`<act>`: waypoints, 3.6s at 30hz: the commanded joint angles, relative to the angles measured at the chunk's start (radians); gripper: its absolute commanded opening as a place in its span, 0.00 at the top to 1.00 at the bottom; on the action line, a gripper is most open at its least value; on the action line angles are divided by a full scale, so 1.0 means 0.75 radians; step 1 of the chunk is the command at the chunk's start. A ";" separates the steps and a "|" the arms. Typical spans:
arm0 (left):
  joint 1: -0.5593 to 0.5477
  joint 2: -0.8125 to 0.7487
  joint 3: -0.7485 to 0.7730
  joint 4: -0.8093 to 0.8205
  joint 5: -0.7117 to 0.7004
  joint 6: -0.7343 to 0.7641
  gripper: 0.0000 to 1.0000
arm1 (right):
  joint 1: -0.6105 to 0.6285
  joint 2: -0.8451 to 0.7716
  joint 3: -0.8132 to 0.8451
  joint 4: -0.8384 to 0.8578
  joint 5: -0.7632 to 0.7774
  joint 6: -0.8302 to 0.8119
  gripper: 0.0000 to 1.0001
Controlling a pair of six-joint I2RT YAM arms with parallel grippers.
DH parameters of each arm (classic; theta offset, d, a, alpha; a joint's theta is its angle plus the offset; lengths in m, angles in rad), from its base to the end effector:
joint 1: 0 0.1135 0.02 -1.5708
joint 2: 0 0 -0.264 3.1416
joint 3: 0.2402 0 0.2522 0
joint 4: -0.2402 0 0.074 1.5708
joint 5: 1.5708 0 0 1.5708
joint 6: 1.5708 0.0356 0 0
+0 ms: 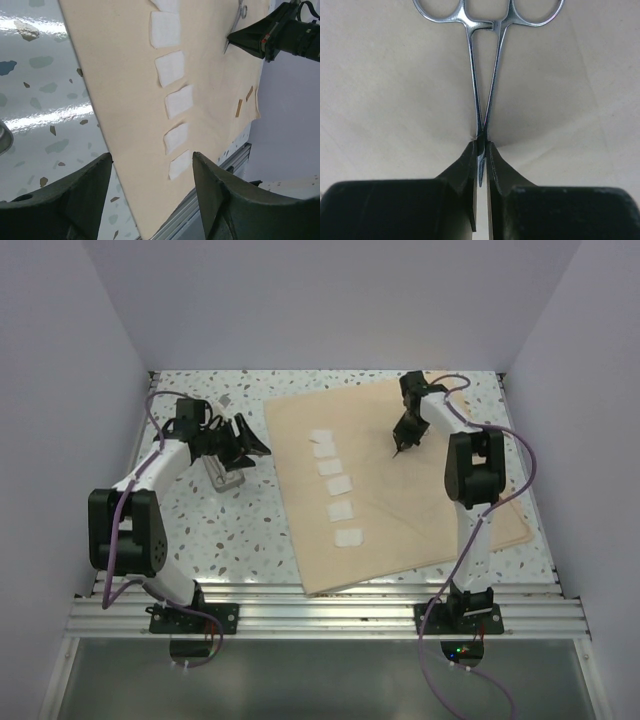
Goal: Prepare the surgical pack
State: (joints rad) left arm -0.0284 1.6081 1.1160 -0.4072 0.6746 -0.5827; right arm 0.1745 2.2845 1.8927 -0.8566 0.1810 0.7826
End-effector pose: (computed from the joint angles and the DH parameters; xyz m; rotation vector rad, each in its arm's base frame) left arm 0.3367 -0.0318 0.2348 -0.3877 2.4756 -1.0930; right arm 0.4705 0.0764 0.1716 0.8693 2.6338 -0.0157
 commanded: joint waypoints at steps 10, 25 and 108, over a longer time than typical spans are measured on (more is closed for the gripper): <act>-0.232 -0.040 0.011 0.212 0.029 -0.150 0.30 | -0.047 -0.324 -0.347 0.107 -0.440 -0.062 1.00; -0.708 0.467 0.363 0.471 -0.022 -0.342 0.42 | -0.026 -0.630 -0.769 0.279 -0.650 0.024 1.00; 0.339 -0.027 -0.247 0.302 -0.122 -0.254 1.00 | 0.164 -0.692 -0.486 -0.048 -0.536 -0.246 0.25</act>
State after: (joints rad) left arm 0.2173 1.5677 0.9012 -0.2680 0.5568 -0.7452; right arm 0.2848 1.7626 1.5307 -0.8841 -0.2111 0.6094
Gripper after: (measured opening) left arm 0.027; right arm 0.747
